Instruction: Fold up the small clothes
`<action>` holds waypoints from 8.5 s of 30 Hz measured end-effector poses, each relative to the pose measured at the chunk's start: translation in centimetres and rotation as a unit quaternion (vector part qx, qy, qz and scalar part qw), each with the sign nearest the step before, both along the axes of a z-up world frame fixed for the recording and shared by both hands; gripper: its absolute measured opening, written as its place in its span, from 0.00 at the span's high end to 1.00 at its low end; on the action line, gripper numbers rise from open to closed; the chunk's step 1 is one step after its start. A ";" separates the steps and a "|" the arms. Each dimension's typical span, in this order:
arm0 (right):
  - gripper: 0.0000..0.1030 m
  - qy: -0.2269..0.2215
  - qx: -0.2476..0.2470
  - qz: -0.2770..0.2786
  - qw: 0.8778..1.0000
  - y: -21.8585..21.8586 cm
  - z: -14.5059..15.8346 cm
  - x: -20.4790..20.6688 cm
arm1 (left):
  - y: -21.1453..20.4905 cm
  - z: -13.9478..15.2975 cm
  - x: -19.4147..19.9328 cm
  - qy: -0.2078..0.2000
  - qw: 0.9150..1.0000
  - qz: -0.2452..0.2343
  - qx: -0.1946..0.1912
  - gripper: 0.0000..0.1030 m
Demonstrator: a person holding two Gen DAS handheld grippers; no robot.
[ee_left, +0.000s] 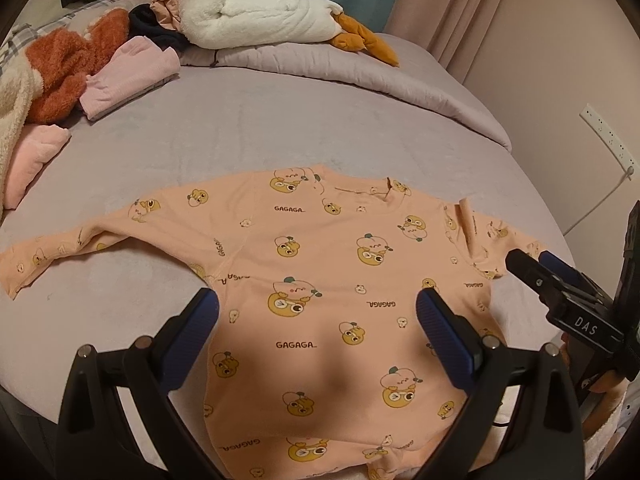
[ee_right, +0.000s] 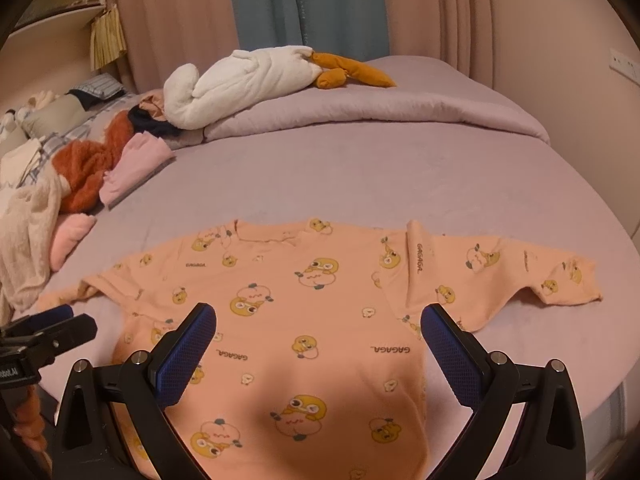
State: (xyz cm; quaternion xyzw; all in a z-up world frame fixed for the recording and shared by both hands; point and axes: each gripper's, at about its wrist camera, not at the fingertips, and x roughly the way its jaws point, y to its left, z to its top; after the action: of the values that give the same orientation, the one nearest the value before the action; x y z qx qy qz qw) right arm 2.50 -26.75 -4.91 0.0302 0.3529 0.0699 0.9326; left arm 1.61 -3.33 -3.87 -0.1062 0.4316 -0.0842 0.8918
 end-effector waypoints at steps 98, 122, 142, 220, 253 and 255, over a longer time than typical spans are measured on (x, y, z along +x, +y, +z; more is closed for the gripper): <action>0.95 -0.127 0.043 -0.148 0.980 -14.4 8.1 5.9 | 4.7 -4.3 1.2 0.063 0.992 0.112 0.000 0.32; 0.95 -0.052 0.018 0.101 0.993 2.6 4.2 6.4 | 6.8 -3.5 -0.7 0.056 0.988 0.141 -0.003 0.30; 0.95 0.094 -0.013 0.170 0.981 9.1 -4.5 6.9 | 9.0 -3.9 -2.1 0.057 0.984 0.170 -0.010 0.30; 0.40 0.103 0.065 -0.092 0.988 -7.6 -5.4 4.7 | 1.9 1.5 7.9 -0.036 0.995 0.084 -0.042 0.97; 0.40 0.149 0.082 -0.084 0.982 -7.1 -7.2 6.2 | 7.0 -4.0 8.6 0.030 0.989 0.147 -0.007 0.96; 0.40 0.149 0.080 -0.084 0.982 -7.0 -7.2 6.2 | 7.0 -4.3 8.6 0.032 0.989 0.146 -0.004 0.96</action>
State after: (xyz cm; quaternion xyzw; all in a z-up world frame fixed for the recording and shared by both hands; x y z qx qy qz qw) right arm 8.70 -33.78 -12.10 0.1441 0.4778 0.0139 0.8665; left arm 10.24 3.66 -8.22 -0.1743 0.4396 0.0484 0.8798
